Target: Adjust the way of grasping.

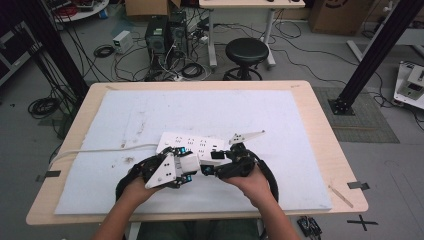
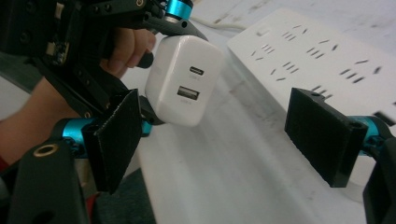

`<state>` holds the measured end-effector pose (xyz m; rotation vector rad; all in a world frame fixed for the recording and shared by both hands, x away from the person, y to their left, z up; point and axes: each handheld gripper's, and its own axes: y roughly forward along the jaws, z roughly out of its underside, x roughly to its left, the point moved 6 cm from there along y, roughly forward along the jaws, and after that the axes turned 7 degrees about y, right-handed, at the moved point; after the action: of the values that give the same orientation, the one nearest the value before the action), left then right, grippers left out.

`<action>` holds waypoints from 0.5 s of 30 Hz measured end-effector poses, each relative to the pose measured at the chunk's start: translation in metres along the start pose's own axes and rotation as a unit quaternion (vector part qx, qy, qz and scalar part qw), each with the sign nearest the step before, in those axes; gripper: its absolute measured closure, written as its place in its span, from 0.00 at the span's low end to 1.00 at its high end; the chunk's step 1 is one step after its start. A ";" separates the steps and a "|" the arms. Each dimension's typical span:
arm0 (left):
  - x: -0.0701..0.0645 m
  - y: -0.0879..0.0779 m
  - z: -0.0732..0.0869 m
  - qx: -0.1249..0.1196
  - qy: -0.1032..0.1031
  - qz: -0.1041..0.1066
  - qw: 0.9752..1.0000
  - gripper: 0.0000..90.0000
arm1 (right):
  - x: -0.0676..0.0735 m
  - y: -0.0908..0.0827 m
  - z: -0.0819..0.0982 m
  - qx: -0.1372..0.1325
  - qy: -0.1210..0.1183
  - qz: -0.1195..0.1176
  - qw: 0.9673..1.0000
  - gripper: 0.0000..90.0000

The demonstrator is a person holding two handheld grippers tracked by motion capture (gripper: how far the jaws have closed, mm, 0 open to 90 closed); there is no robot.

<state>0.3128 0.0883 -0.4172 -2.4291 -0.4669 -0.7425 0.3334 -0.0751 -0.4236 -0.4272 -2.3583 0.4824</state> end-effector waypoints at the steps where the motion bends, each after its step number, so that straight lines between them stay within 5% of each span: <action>1: -0.001 0.001 -0.002 -0.005 0.001 0.001 1.000 0.47 | 0.000 0.001 0.000 0.001 0.003 -0.006 1.000 0.22; 12: -0.010 0.009 -0.014 -0.016 0.027 -0.003 1.000 0.47 | 0.003 0.011 0.001 -0.008 0.062 -0.083 0.995 0.23; 15: -0.011 0.009 -0.016 -0.016 0.026 -0.003 1.000 0.47 | 0.003 0.012 0.002 -0.009 0.068 -0.092 0.993 0.31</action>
<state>0.3018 0.0701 -0.4168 -2.4329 -0.4447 -0.8200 0.3320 -0.0634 -0.4287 -0.2396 -2.2445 0.3355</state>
